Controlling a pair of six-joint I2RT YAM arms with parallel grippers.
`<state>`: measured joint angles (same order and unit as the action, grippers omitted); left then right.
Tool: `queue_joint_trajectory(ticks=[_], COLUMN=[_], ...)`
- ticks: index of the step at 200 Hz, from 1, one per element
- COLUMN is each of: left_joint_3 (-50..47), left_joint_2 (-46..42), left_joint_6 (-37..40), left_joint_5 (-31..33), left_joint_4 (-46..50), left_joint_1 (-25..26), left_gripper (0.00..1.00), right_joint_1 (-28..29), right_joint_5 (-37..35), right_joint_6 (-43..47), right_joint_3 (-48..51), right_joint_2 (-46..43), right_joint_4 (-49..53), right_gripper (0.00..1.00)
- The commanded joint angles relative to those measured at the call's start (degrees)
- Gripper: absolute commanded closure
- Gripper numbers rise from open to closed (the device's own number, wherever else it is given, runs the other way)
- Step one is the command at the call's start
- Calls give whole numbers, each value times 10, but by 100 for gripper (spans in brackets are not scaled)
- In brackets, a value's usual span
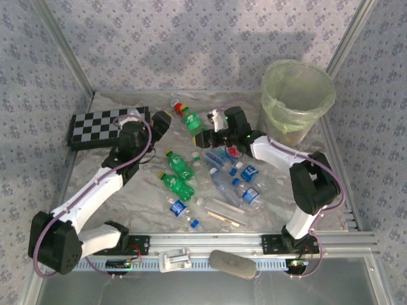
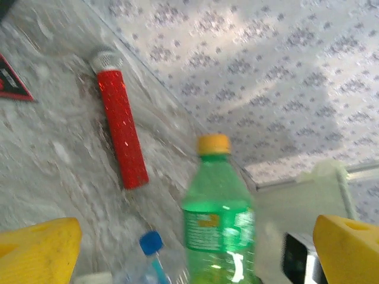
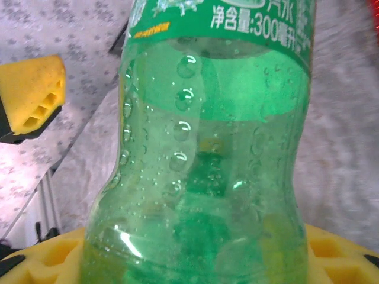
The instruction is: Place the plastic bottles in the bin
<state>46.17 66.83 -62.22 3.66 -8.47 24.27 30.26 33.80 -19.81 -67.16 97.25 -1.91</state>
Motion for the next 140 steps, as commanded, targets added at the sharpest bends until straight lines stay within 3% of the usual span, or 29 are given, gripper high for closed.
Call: queue_joint_trajectory(ticks=[1,31,66,105,140], left_joint_3=[20,33,44,47,85], left_joint_2=[42,102,161,208,229], left_joint_6=[42,50,73,104,172], left_joint_5=[7,1,-38,-91,-92], left_joint_4=[-36,-57,-74,-108,-54], left_joint_1=[-14,-22,-23,-16,12], left_gripper=[0,0,0,0,0], right_joint_1=[-27,-59,-99,-168,-236], right_joint_5=[-20,-76,-194,-302,-340], right_joint_6=[55,109,155,146,139], right_joint_3=[-50,-104,-166,-207,-212], right_joint_2=[-48,-93,-149,-194,-209], right_joint_4=[64,154,253,334,378], right_gripper=[53,53,53,53,53])
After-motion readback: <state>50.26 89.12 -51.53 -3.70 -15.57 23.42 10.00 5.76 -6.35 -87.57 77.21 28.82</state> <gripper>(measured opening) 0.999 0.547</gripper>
